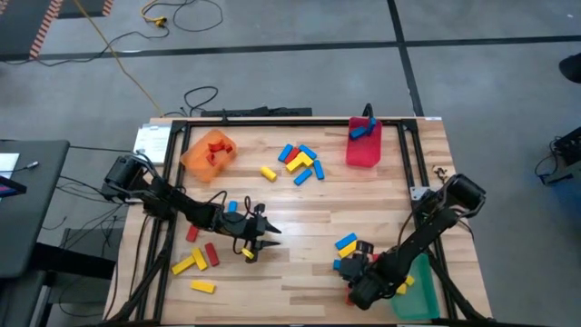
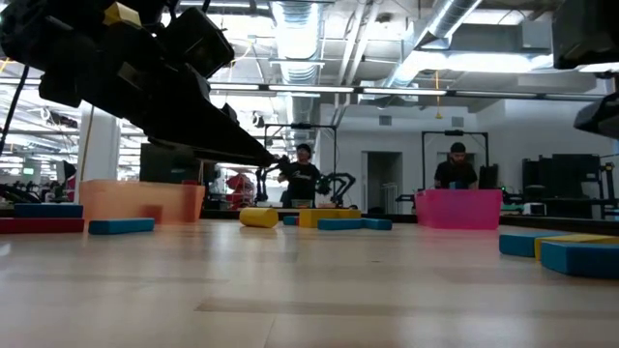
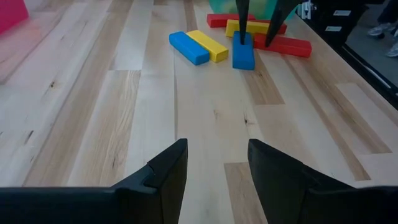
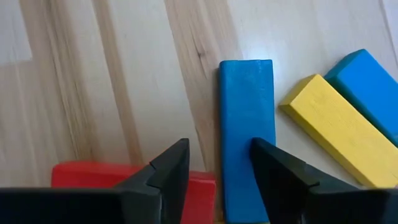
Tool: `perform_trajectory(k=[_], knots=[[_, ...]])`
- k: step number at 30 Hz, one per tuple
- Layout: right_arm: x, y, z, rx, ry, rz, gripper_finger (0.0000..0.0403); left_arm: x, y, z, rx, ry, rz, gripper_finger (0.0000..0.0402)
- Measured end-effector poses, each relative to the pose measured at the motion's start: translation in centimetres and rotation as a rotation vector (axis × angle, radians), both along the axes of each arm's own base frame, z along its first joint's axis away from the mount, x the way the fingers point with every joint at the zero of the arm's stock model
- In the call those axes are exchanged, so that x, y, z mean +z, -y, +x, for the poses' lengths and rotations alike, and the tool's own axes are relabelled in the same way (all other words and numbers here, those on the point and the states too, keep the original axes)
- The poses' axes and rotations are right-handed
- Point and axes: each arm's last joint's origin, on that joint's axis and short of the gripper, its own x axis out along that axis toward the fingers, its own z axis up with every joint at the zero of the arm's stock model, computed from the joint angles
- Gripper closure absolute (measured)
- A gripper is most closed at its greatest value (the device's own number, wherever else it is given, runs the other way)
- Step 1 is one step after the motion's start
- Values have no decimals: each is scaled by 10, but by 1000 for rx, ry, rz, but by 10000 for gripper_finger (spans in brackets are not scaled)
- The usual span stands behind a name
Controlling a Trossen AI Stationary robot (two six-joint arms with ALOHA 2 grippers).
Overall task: Sort blocks
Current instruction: Put the blue block into the red bin
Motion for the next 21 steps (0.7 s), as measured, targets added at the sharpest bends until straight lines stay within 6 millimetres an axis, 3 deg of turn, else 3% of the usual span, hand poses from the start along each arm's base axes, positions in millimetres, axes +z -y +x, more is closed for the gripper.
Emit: perform_trajectory(k=[8, 21], knots=[[13, -1, 3, 27, -24, -57, 210, 0, 0, 0, -3, 1, 7, 236], [7, 10, 2, -1, -58, -119, 171, 0, 0, 0, -3, 0, 7, 236]])
